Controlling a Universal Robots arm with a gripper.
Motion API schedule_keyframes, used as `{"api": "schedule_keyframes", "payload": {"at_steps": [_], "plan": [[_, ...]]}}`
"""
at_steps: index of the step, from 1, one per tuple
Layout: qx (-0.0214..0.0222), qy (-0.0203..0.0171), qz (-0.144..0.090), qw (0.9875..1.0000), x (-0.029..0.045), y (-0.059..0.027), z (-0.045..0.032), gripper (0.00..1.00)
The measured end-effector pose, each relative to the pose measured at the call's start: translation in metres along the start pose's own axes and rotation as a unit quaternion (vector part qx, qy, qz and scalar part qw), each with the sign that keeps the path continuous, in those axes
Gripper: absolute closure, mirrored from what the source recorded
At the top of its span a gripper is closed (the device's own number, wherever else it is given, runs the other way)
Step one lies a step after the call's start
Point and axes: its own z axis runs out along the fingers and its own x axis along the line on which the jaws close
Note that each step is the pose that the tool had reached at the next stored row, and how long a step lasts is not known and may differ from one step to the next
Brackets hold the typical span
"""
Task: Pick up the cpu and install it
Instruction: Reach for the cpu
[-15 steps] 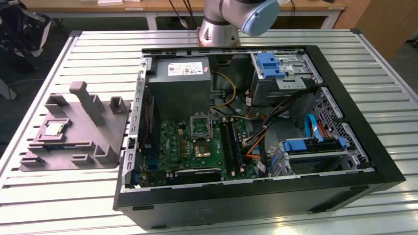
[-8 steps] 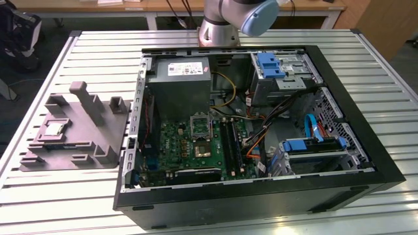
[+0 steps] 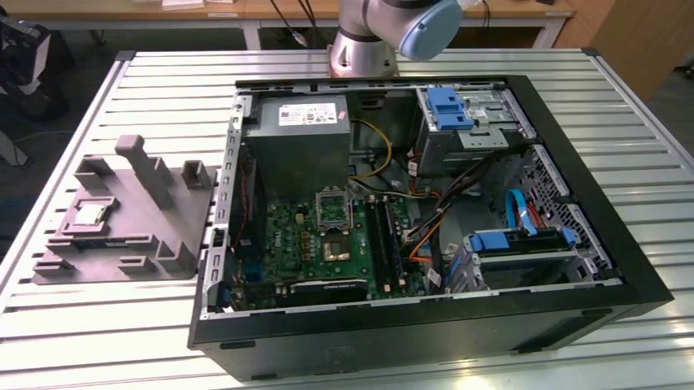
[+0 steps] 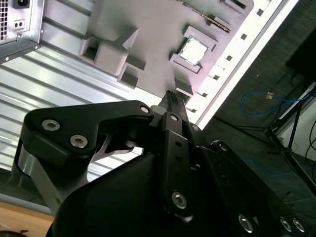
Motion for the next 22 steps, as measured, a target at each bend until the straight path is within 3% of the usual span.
{"api": "schedule_keyframes", "payload": {"at_steps": [18,22], "plan": [[-0.0002,0.0000,0.000,1.0000,0.0361,-0.0005,0.0010,0.89],[-0.0002,0.0000,0.000,1.0000,0.0385,-0.0008,0.0010,0.89]]}}
